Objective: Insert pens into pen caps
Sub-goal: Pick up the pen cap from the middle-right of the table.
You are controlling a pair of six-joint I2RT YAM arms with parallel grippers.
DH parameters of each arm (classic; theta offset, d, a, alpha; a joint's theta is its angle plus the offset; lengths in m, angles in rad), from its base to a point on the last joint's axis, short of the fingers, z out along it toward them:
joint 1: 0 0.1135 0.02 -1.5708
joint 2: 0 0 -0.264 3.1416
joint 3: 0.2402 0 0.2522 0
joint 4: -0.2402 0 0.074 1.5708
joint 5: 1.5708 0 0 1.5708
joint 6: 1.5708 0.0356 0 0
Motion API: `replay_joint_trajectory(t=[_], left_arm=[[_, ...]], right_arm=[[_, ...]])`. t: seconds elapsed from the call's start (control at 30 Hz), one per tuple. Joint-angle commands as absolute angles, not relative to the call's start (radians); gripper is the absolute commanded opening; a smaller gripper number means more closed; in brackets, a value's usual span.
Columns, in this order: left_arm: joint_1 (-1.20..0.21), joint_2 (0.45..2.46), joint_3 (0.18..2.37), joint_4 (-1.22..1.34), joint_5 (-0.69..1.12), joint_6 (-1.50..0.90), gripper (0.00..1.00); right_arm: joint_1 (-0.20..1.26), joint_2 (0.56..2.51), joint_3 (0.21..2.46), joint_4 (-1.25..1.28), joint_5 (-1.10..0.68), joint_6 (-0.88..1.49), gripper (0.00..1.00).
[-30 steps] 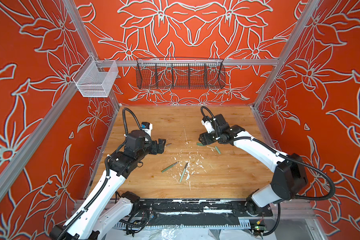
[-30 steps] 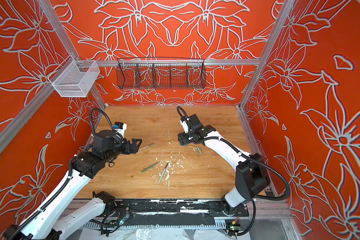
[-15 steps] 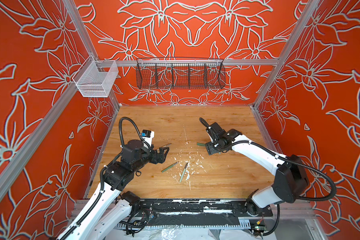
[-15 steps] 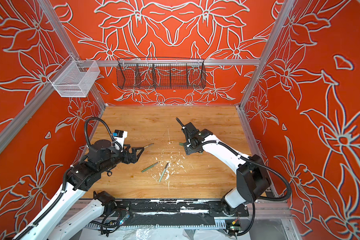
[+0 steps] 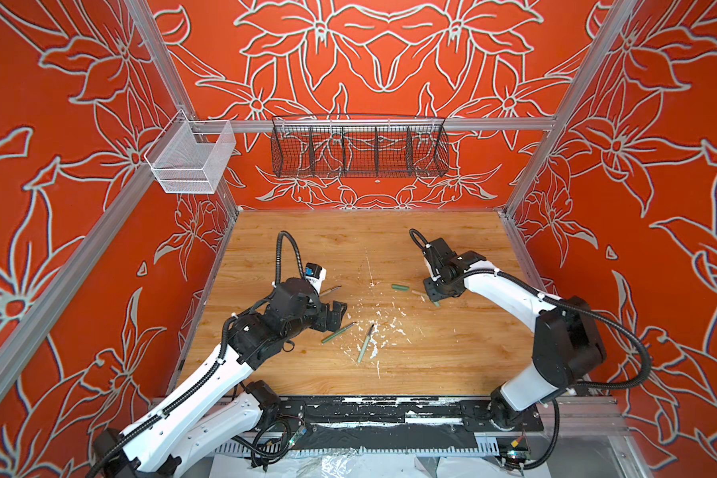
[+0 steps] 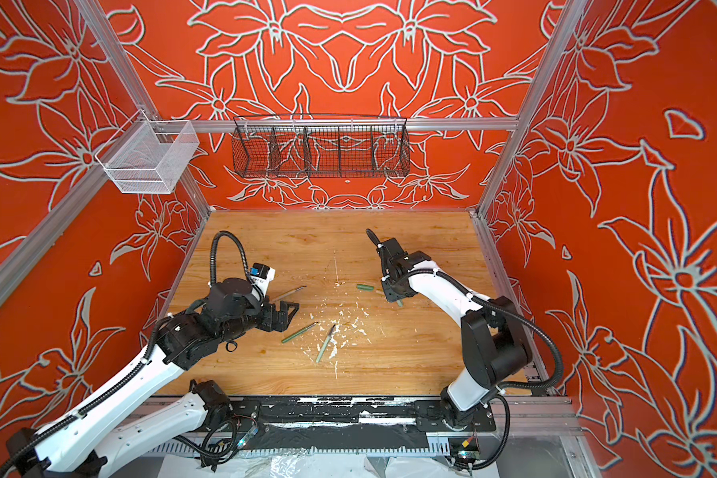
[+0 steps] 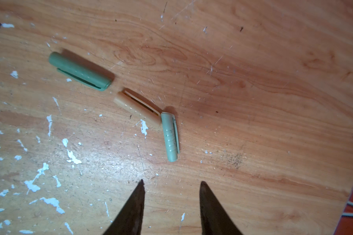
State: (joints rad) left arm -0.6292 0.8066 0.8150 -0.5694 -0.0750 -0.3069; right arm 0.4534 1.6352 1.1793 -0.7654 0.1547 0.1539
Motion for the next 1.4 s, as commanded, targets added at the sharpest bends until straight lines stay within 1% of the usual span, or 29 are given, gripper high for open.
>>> replay_joint_trajectory(t=[0.0,0.13,0.23,0.3,0.4,0.47,0.53,0.73,0.83,0.93,1.37], left_arm=[[-0.647,0.720,0.782,-0.478,-0.130,-0.302,0.97],[-0.647,0.679,0.743,-0.446,-0.154,-0.273,0.97],[-0.647,0.706,0.755,-0.494,-0.157,-0.250,0.97],[-0.648,0.703,0.734,-0.475,-0.152,-0.241,0.97],[-0.647,0.661,0.692,-0.431,-0.169,-0.244,0.97],[-0.647,0.631,0.677,-0.434,-0.236,-0.285,0.97],[-0.648,0.626,0.691,-0.461,-0.238,-0.257,0.97],[-0.648,0.731,0.748,-0.519,-0.256,-0.269,0.97],[-0.648,0.819,0.796,-0.559,-0.237,-0.280,0.97],[-0.648,0.866,0.819,-0.568,-0.200,-0.275,0.97],[-0.648,0.831,0.807,-0.554,-0.254,-0.281,0.97]], right_arm=[[0.452,1.701,1.208,-0.795,0.145,0.101,0.41],[0.453,1.737,1.196,-0.772,0.146,0.078,0.33],[0.453,1.779,1.200,-0.763,0.155,0.060,0.31],[0.453,1.807,1.206,-0.755,0.165,0.054,0.30],[0.453,1.810,1.203,-0.737,0.182,0.040,0.30],[0.452,1.807,1.203,-0.721,0.175,0.023,0.29],[0.452,1.812,1.208,-0.714,0.168,0.013,0.29],[0.451,1.844,1.240,-0.707,0.155,-0.011,0.27],[0.447,1.860,1.253,-0.705,0.156,-0.019,0.27],[0.440,1.877,1.265,-0.710,0.141,-0.021,0.27],[0.411,1.862,1.221,-0.705,0.122,0.015,0.27]])
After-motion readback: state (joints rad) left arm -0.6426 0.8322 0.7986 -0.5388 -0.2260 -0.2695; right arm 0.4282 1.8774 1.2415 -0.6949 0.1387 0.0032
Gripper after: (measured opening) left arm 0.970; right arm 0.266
